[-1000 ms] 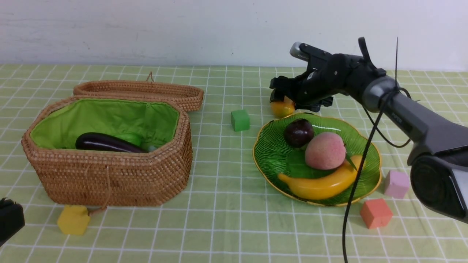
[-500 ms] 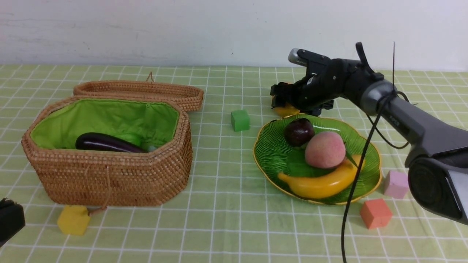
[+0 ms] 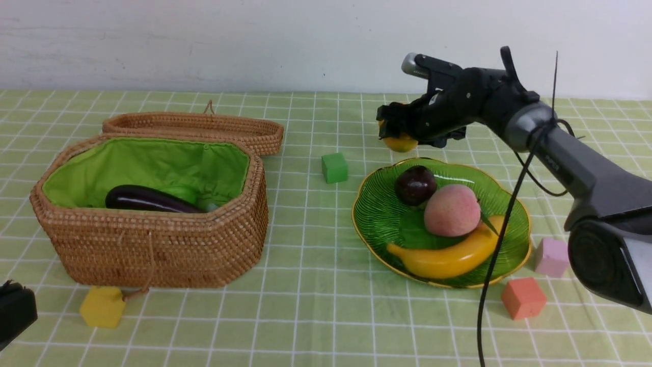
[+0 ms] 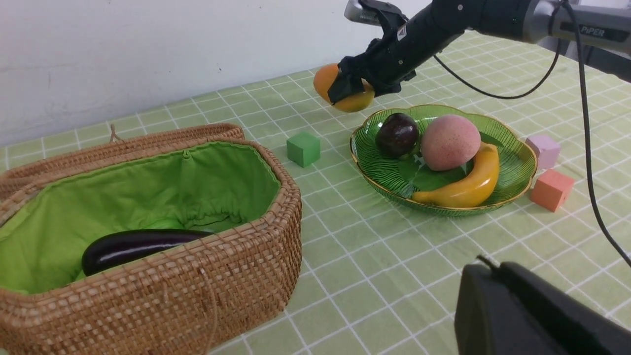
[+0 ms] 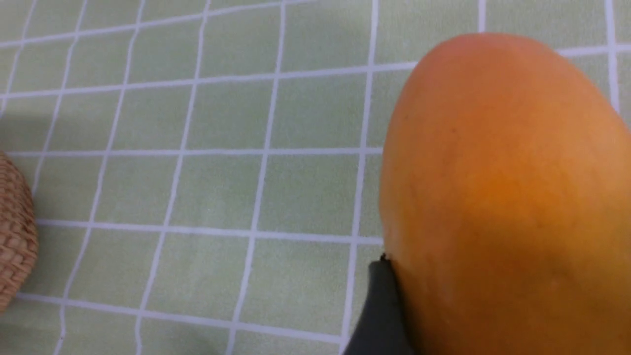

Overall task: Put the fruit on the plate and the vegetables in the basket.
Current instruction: Use the right arm to grab a mango and put it into the right plate

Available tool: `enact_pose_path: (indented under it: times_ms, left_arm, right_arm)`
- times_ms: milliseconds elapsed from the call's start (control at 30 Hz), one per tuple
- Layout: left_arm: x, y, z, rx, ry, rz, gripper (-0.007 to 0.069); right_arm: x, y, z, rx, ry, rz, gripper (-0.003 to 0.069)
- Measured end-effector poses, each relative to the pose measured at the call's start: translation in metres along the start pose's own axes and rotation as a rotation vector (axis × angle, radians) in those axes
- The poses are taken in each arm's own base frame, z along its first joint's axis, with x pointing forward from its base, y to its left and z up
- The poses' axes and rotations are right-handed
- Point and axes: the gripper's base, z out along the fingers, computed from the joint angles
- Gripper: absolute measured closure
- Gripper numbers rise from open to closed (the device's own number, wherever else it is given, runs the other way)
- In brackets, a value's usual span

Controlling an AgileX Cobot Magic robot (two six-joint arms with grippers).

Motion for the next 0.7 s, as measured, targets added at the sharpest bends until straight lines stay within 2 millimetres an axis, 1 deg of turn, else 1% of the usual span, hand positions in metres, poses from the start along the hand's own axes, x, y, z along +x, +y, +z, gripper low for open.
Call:
enact_pose_path:
  times_ms: [100, 133, 167, 200, 233, 267, 300, 333, 400, 433, 467, 500, 533, 567, 600, 633, 667, 700]
  left_arm:
    - [0.000, 0.000, 0.000, 0.001, 0.001, 0.016, 0.0625]
    - [0.000, 0.000, 0.000, 0.001, 0.002, 0.029, 0.0625]
    - [0.000, 0.000, 0.000, 0.001, 0.002, 0.030, 0.0625]
    - [0.000, 0.000, 0.000, 0.001, 0.002, 0.035, 0.0624]
    - [0.000, 0.000, 0.000, 0.001, 0.002, 0.035, 0.0624]
    - [0.000, 0.000, 0.000, 0.001, 0.002, 0.037, 0.0624]
    - [0.000, 0.000, 0.000, 0.001, 0.002, 0.037, 0.0624]
    - [0.000, 0.000, 0.000, 0.001, 0.002, 0.037, 0.0624]
    - [0.000, 0.000, 0.000, 0.001, 0.002, 0.037, 0.0624]
    - [0.000, 0.000, 0.000, 0.002, 0.003, 0.041, 0.0624]
    - [0.001, 0.000, 0.000, 0.004, 0.006, 0.049, 0.0624]
    - [0.001, -0.001, 0.000, 0.007, 0.012, 0.061, 0.0624]
    - [0.002, -0.001, 0.000, 0.012, 0.020, 0.070, 0.0625]
    - [0.002, -0.001, 0.000, 0.012, 0.020, 0.072, 0.0626]
    - [0.003, -0.002, 0.000, 0.025, 0.033, 0.089, 0.0632]
    - [0.003, -0.003, 0.000, 0.030, 0.036, 0.090, 0.0635]
    - [0.004, -0.005, 0.000, 0.053, 0.046, 0.110, 0.0637]
    - [0.005, -0.005, 0.000, 0.056, 0.047, 0.108, 0.0637]
  right_arm:
    - [-0.003, 0.001, -0.006, 0.018, 0.004, -0.041, 0.0144]
    - [-0.007, 0.002, -0.013, 0.034, 0.016, -0.080, 0.0144]
    - [-0.008, 0.003, -0.015, 0.038, 0.015, -0.093, 0.0144]
    - [-0.012, 0.005, -0.026, 0.060, 0.042, -0.144, 0.0144]
    - [-0.014, 0.006, -0.030, 0.065, 0.041, -0.158, 0.0144]
    - [-0.019, 0.009, -0.045, 0.090, 0.065, -0.208, 0.0144]
    - [-0.019, 0.009, -0.047, 0.095, 0.076, -0.214, 0.0144]
    - [-0.025, 0.012, -0.062, 0.119, 0.095, -0.254, 0.0144]
    - [-0.031, 0.015, -0.079, 0.144, 0.111, -0.285, 0.0144]
    - [-0.037, 0.019, -0.101, 0.173, 0.133, -0.318, 0.0144]
    - [-0.039, 0.021, -0.111, 0.184, 0.148, -0.331, 0.0144]
    - [-0.042, 0.024, -0.126, 0.198, 0.171, -0.351, 0.0144]
    - [-0.043, 0.026, -0.135, 0.199, 0.184, -0.360, 0.0144]
    - [-0.044, 0.026, -0.137, 0.200, 0.186, -0.362, 0.0144]
    - [-0.049, 0.030, -0.155, 0.208, 0.181, -0.384, 0.0144]
    - [-0.050, 0.030, -0.159, 0.211, 0.178, -0.385, 0.0144]
    - [-0.057, 0.034, -0.177, 0.216, 0.152, -0.396, 0.0144]
    - [-0.057, 0.034, -0.177, 0.216, 0.152, -0.396, 0.0144]
